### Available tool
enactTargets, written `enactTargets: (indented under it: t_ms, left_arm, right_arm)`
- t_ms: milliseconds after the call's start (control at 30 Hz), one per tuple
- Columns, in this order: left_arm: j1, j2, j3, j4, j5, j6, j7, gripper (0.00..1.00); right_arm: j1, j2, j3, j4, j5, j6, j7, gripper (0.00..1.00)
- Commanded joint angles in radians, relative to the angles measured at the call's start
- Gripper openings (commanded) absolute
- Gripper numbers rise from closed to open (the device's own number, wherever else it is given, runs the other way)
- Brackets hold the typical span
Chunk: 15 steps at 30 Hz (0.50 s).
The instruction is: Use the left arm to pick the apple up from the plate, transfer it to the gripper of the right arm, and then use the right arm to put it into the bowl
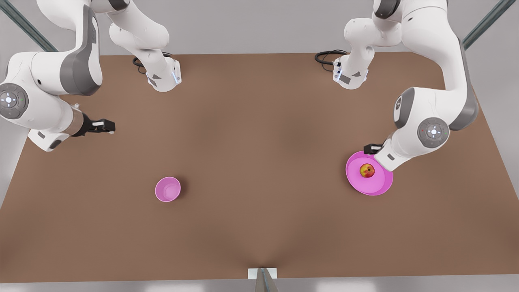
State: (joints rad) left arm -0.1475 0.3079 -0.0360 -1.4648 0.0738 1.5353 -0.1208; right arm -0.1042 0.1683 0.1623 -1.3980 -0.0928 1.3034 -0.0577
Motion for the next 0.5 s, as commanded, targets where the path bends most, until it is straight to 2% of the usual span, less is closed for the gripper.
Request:
enactTargets:
  t_ms: [0, 67, 133, 167, 333, 467]
  left_arm:
    - [-0.001, 0.011, -0.001, 0.001, -0.002, 0.023, -0.031, 1.00]
    - [0.002, 0.028, 0.002, 0.001, 0.001, 0.043, -0.030, 1.00]
    - [0.011, 0.108, 0.044, 0.000, 0.003, 0.155, -0.022, 1.00]
    - [0.028, 0.149, 0.045, -0.038, 0.003, 0.247, -0.022, 1.00]
    - [0.066, 0.152, 0.059, -0.330, 0.000, 0.693, -0.022, 1.00]
    - [0.086, 0.149, 0.059, -0.368, -0.002, 0.700, 0.026, 1.00]
  right_arm:
    - [-0.002, -0.001, 0.000, 0.001, 0.002, 0.020, -0.007, 1.00]
    - [0.003, 0.000, 0.002, 0.002, -0.004, 0.020, -0.007, 1.00]
    - [0.001, 0.000, 0.002, 0.004, 0.005, 0.022, -0.007, 1.00]
    - [0.009, 0.000, 0.002, 0.004, -0.007, 0.025, -0.007, 1.00]
    - [-0.003, 0.028, 0.000, 0.039, -0.001, 0.022, -0.011, 1.00]
    - [-0.014, 0.030, 0.000, 0.042, 0.004, 0.019, -0.021, 1.00]
